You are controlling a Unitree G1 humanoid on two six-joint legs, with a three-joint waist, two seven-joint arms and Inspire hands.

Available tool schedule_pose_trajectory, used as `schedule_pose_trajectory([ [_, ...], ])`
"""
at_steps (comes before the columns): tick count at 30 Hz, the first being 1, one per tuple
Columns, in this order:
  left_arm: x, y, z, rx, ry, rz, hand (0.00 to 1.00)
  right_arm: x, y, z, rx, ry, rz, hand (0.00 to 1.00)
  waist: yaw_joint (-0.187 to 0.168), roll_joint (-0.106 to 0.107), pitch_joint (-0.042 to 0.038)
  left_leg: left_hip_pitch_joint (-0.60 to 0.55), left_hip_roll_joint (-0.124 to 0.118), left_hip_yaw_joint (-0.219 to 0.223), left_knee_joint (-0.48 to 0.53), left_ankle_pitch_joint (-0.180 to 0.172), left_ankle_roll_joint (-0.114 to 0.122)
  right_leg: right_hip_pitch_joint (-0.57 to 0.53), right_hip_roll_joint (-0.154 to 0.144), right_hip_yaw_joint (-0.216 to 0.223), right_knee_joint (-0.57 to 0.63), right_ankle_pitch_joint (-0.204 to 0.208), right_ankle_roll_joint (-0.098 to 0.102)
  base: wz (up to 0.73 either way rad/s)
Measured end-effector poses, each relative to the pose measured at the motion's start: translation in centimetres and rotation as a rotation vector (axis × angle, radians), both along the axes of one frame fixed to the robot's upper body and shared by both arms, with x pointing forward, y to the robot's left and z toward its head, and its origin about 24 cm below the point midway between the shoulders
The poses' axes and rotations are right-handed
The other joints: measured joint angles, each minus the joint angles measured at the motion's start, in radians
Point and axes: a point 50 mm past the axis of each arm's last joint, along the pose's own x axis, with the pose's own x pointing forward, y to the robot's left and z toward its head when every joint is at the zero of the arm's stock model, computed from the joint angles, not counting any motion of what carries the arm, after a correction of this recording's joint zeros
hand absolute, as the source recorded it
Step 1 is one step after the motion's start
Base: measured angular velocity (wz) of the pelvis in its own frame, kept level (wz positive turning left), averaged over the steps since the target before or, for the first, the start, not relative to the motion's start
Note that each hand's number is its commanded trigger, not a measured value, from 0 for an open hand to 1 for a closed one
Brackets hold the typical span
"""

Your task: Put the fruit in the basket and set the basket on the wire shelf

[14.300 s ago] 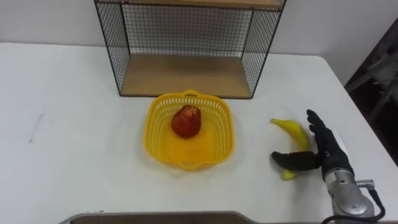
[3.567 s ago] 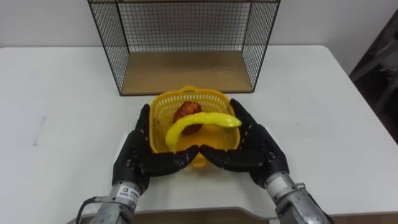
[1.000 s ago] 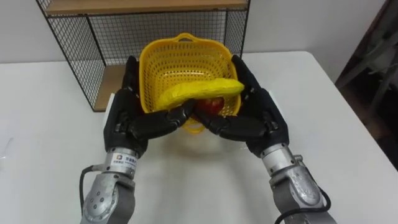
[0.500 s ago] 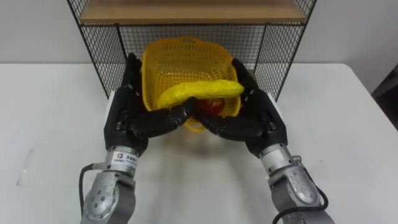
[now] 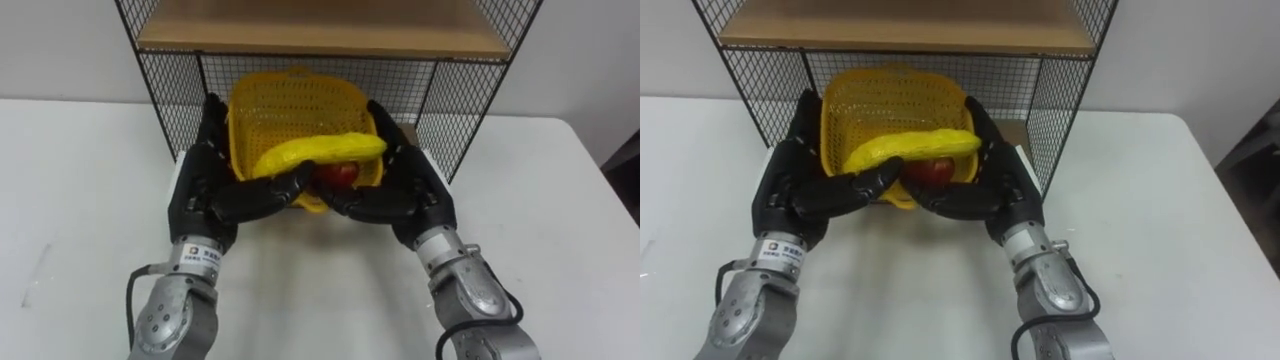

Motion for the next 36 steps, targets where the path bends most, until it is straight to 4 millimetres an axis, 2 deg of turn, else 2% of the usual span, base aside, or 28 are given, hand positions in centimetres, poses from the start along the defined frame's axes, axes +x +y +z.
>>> schedule_pose_trajectory([
  [7, 0.7, -0.2, -0.5, 0.021, 0.051, -0.018, 0.00, 0.3, -0.4, -0.3, -0.007, 0.046, -0.032, 0.00, 0.002, 0.000, 0.0019, 0.010, 0.001, -0.009, -0.011, 0.003, -0.006, 0.022, 0.007, -0.008, -0.029, 0.004, -0.005, 0.02],
  [9, 1.7, 0.0, -0.7, 0.038, 0.075, -0.019, 0.00, 1.2, -0.3, -0.2, -0.024, 0.067, -0.035, 0.00, -0.001, -0.001, 0.0052, 0.031, 0.001, -0.008, -0.023, 0.006, -0.009, 0.038, 0.009, -0.006, -0.034, 0.008, -0.006, -0.02],
  [16, 4.7, -0.6, -0.6, 0.056, 0.124, -0.035, 0.00, 4.4, -0.2, 1.5, -0.059, 0.070, -0.073, 0.00, 0.001, 0.000, 0.0061, 0.048, 0.005, -0.010, -0.045, 0.017, -0.012, 0.068, 0.021, -0.006, -0.087, 0.034, -0.009, 0.00],
  [20, 6.4, -1.1, -1.7, 0.086, 0.204, -0.045, 0.00, 5.7, 0.1, 0.2, -0.092, 0.176, -0.098, 0.00, 0.000, 0.004, 0.0075, 0.050, 0.005, -0.010, -0.045, 0.020, -0.013, 0.069, 0.021, -0.005, -0.088, 0.035, -0.009, 0.00],
  [23, 7.0, -1.2, -1.9, 0.081, 0.249, -0.038, 0.00, 6.1, -0.3, -0.4, -0.109, 0.225, -0.112, 0.00, 0.000, 0.017, 0.0120, 0.045, 0.005, -0.009, -0.045, 0.020, -0.013, 0.067, 0.021, -0.005, -0.094, 0.039, -0.009, 0.00],
  [26, 7.5, -1.2, -1.8, 0.060, 0.265, -0.021, 0.00, 6.4, -0.1, -0.2, -0.102, 0.221, -0.110, 0.00, -0.002, 0.032, 0.0118, 0.046, 0.005, -0.006, -0.051, 0.025, -0.012, 0.065, 0.021, -0.003, -0.102, 0.043, -0.010, -0.01],
  [31, 7.8, -1.1, -2.0, 0.039, 0.299, -0.005, 0.00, 7.0, 0.0, -0.4, -0.075, 0.264, -0.115, 0.00, -0.005, 0.037, 0.0091, 0.064, 0.004, -0.002, -0.081, 0.041, -0.017, 0.067, 0.019, -0.002, -0.102, 0.045, -0.013, -0.01],
  [36, 7.7, -0.9, -2.8, 0.041, 0.353, 0.006, 0.00, 6.8, -0.1, -1.1, -0.062, 0.318, -0.111, 0.00, -0.017, 0.048, 0.0020, 0.066, 0.004, 0.000, -0.086, 0.045, -0.019, 0.067, 0.019, -0.003, -0.102, 0.046, -0.013, 0.00],
])
